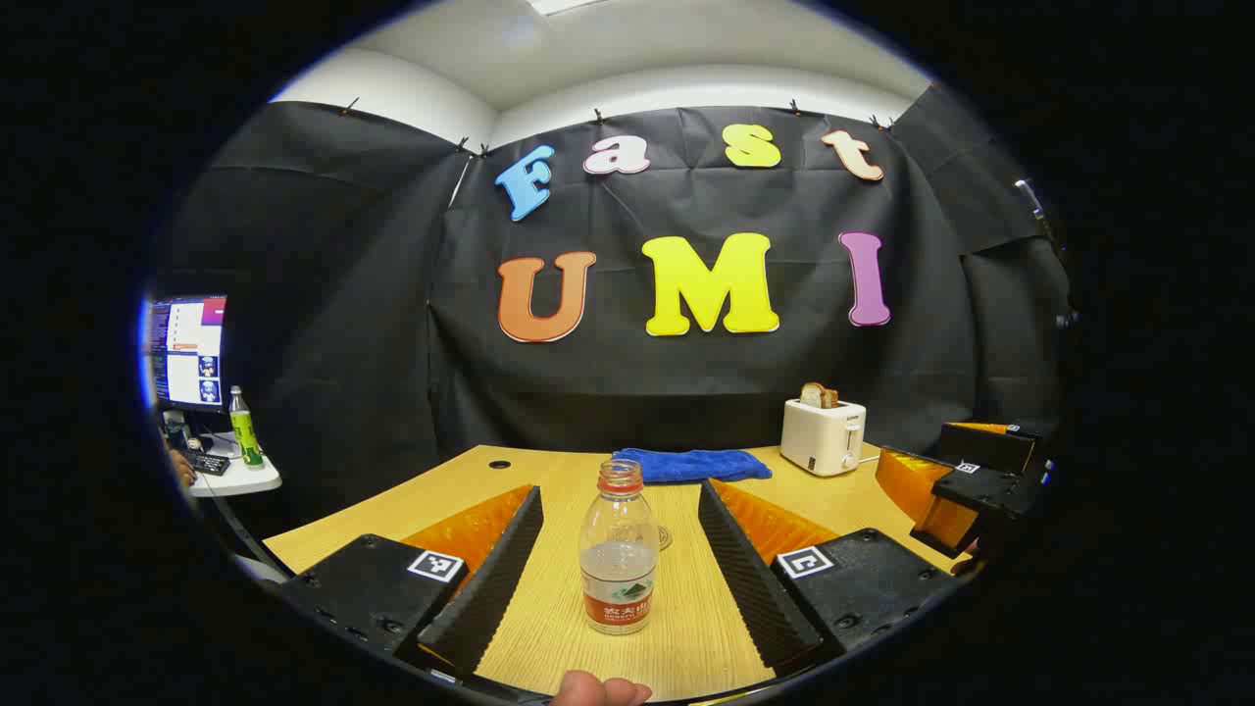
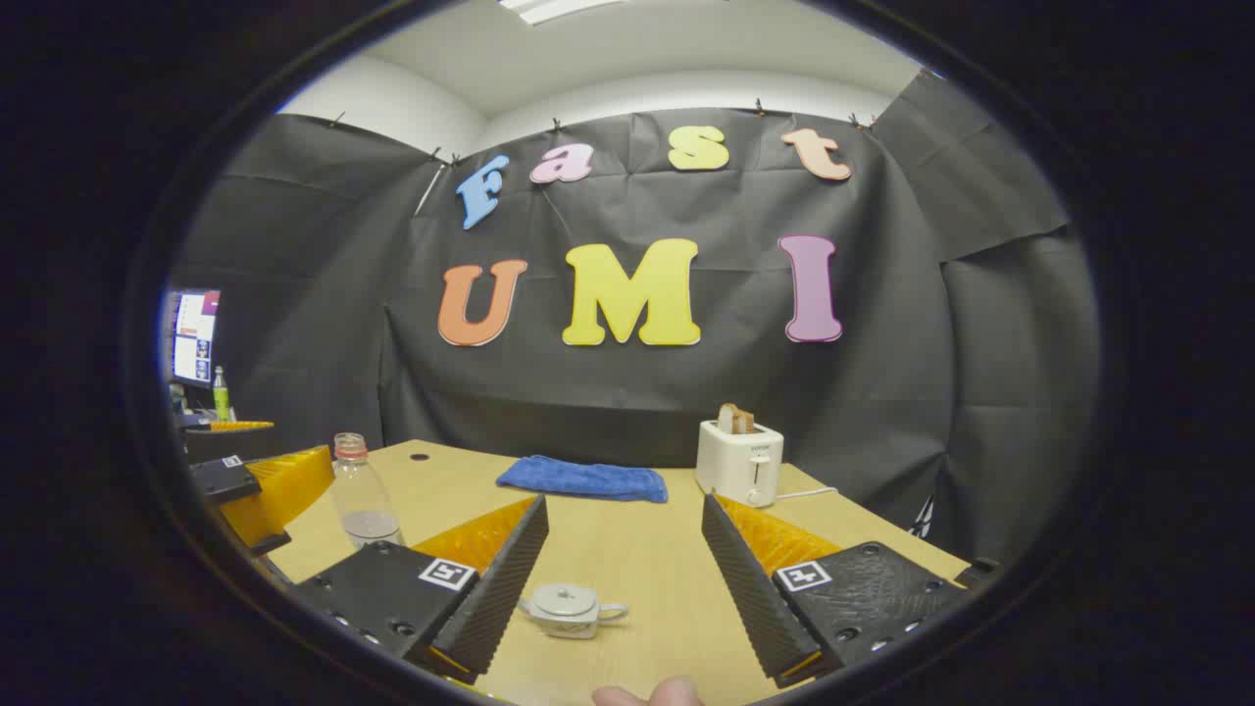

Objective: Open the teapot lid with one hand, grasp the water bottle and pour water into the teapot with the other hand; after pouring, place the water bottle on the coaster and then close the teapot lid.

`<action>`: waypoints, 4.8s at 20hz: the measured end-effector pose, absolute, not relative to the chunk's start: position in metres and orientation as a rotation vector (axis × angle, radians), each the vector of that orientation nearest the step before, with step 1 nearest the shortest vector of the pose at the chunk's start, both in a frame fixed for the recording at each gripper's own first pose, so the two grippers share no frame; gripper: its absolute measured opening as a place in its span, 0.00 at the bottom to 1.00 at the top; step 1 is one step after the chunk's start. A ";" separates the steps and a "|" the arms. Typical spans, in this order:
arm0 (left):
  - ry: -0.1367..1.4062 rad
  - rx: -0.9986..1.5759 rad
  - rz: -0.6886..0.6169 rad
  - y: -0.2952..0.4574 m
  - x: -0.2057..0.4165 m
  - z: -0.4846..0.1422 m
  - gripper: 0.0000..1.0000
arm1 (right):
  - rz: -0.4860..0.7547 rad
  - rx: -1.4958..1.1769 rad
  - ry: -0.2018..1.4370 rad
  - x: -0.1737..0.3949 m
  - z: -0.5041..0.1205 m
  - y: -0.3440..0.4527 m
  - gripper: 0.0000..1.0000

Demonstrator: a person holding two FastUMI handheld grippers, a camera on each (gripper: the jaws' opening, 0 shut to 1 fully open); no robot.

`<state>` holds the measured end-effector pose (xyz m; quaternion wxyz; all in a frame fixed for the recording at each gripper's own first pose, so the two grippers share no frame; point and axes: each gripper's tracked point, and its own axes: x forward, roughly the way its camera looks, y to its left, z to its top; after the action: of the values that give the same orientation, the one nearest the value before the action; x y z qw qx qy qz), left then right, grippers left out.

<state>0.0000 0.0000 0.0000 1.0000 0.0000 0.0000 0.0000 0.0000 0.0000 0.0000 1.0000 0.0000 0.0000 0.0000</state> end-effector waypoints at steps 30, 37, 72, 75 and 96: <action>0.000 -0.019 0.057 0.023 0.000 0.004 1.00 | 0.052 -0.004 0.150 0.048 -0.090 0.028 0.98; 0.007 -0.018 0.068 0.026 0.001 0.003 1.00 | 0.063 -0.008 0.200 0.066 -0.112 0.039 0.93; 0.217 0.002 -0.060 0.000 0.027 -0.109 1.00 | 0.104 0.005 0.139 0.061 -0.069 0.012 0.00; 0.246 -0.011 -0.045 0.002 0.036 -0.123 1.00 | 0.090 -0.005 0.137 0.058 -0.068 0.002 0.00; 0.335 0.248 -0.006 0.020 0.047 -0.119 0.77 | 0.073 0.037 0.138 0.049 -0.066 -0.043 0.00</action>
<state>0.0469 0.0203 -0.1190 0.9784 0.1229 0.1664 -0.0029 0.0490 -0.0427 -0.0659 0.9968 0.0183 0.0687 0.0364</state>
